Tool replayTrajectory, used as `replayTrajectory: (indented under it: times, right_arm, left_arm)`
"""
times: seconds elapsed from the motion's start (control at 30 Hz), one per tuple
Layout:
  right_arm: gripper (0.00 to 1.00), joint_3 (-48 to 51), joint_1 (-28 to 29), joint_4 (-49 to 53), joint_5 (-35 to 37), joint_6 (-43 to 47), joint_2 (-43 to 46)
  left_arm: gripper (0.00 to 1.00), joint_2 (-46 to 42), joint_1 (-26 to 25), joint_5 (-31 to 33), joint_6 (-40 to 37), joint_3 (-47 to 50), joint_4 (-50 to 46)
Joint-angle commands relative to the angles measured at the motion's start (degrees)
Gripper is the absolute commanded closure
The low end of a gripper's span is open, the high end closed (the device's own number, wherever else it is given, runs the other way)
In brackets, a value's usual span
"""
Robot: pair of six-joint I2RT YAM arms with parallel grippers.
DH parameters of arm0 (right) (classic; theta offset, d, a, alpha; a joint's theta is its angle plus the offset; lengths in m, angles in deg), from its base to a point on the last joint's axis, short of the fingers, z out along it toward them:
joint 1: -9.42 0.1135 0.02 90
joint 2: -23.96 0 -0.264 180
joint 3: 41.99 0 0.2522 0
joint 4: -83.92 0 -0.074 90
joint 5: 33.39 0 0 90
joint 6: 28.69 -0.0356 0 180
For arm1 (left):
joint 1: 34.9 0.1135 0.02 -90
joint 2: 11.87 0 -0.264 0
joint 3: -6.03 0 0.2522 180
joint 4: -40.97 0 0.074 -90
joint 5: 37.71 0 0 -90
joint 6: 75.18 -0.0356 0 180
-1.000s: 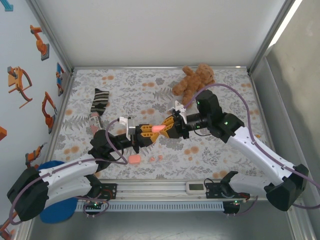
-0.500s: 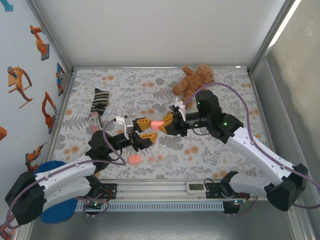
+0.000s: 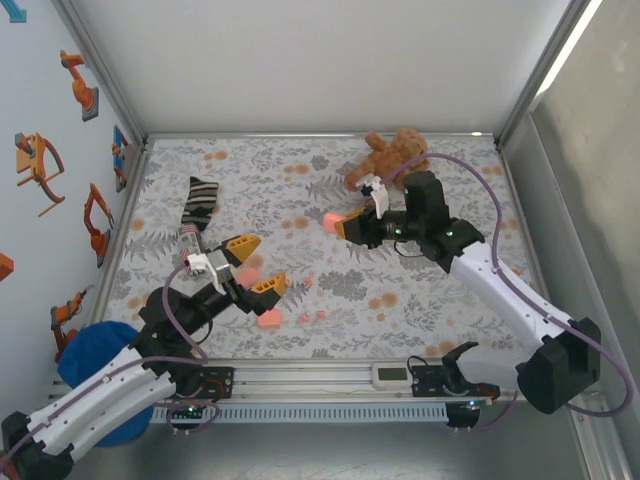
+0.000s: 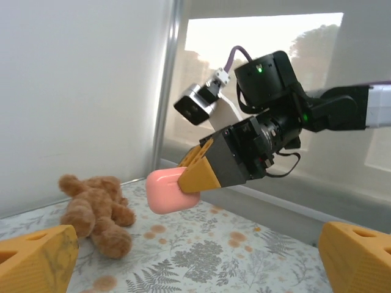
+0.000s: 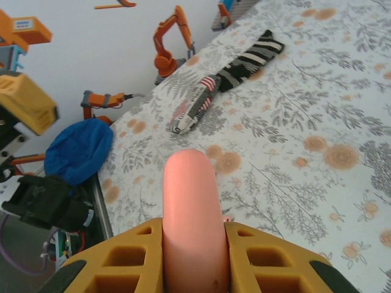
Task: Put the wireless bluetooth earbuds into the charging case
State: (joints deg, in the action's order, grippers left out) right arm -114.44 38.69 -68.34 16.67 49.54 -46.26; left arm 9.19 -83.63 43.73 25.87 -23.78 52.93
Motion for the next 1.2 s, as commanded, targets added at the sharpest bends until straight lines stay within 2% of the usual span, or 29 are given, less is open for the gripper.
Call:
replayTrajectory:
  times: [0.0, 0.2, 0.47, 0.87, 1.17]
  right_arm:
    - [0.87, 1.2, -1.9, -3.6, 1.1, -4.7, -2.5]
    - [0.87, 2.1, -4.8, -6.7, 2.0, -9.6, -9.2]
    - [0.88, 1.6, -6.1, -12.4, 1.5, -15.6, -19.5]
    - [0.88, 1.8, -6.2, -19.6, -0.3, -21.0, -31.6]
    - [0.87, 6.0, -6.2, -29.2, -1.9, -25.5, -38.2]
  left_arm:
    - [0.04, -6.4, -0.1, 8.2, -1.6, 1.1, -11.1]
    - [0.04, -15.2, 0.0, 13.6, -0.6, 0.6, -21.4]
    - [0.04, -16.6, 0.0, 17.0, 0.7, -0.6, -27.8]
    - [0.04, -16.6, 0.0, 17.3, 1.5, -0.1, -28.2]
    - [0.04, -17.0, 0.0, 17.8, 2.3, 0.8, -28.0]
